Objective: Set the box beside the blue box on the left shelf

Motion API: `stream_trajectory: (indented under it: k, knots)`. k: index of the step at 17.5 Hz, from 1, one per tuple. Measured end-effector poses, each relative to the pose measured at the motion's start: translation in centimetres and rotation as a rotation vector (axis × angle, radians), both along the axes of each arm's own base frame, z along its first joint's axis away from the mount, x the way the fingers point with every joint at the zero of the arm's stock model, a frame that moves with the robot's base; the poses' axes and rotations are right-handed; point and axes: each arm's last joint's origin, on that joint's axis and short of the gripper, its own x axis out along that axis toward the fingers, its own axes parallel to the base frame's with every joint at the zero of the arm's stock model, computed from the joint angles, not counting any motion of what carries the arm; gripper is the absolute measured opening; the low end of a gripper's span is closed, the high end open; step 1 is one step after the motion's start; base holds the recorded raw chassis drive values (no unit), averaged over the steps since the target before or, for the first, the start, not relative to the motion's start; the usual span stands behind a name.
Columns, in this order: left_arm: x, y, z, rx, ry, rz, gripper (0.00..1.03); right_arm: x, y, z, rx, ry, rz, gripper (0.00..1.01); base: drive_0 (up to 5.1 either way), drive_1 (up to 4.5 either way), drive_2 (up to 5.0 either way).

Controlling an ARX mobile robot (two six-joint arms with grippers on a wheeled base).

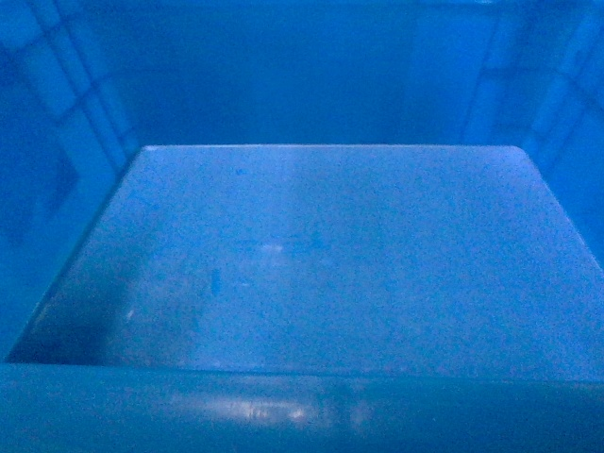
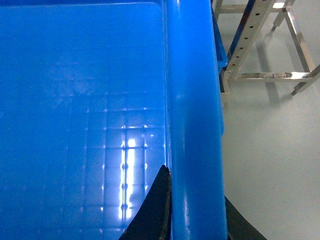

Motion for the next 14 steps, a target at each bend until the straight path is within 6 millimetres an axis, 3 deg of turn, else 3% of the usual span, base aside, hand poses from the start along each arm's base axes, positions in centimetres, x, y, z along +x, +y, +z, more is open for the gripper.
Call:
stream_trajectory:
  k: [10,14]
  knots:
    - [0.01,-0.01,0.02,0.0,-0.002,-0.001,0.3,0.01,0.01,-0.01,0.0,0.0,0.001,0.09,-4.9,1.54,3.3]
    - [-0.03,0.02,0.05,0.003,-0.003,0.002,0.3,0.01,0.05,0.0,0.001,-0.001,0.002,0.09,0.0,0.0,0.0]
